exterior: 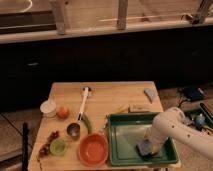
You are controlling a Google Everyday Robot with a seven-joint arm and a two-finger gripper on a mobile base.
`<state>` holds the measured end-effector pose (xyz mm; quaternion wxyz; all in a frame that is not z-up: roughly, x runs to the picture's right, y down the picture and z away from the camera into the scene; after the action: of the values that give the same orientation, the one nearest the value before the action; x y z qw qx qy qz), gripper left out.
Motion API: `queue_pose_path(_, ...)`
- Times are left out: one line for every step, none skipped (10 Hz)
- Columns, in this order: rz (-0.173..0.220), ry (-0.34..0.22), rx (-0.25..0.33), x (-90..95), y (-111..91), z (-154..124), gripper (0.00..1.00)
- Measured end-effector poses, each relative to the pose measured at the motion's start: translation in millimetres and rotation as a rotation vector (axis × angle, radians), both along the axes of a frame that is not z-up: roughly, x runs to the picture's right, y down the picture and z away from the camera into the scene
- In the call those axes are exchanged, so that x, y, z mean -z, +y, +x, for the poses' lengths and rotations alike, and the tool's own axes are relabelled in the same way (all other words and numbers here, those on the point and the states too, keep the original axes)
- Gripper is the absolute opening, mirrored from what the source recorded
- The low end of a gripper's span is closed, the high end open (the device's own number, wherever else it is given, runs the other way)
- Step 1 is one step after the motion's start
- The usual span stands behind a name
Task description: Wipe tray with sponge
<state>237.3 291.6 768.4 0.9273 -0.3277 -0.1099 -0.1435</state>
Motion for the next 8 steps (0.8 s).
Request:
queue_pose_path(0.002,-0.012,0.006,-3.4,-2.3,-3.6,0.0)
queue_pose_path(0.002,-0.045,0.021,-4.6,-2.8,-15.1,0.0)
queue_pose_path(0.004,-0.071,0.034,-4.1,-2.9,-25.2,0.0)
queue_pose_path(0.006,-0.107,0.053,-3.9,-3.8,-38.0,0.0)
queue_pose_path(0.006,-0.15,0.063,0.3,-2.4,-47.6,0.0)
queue_pose_path(-0.001,-0.165,0.066,4.6,2.2,-48.2,0.0)
queue_pose_path(-0.008,-0.177,0.066,9.7,7.8,-46.6,0.0)
queue_pose_path(-0.014,-0.179,0.062,13.4,11.7,-43.2,0.0)
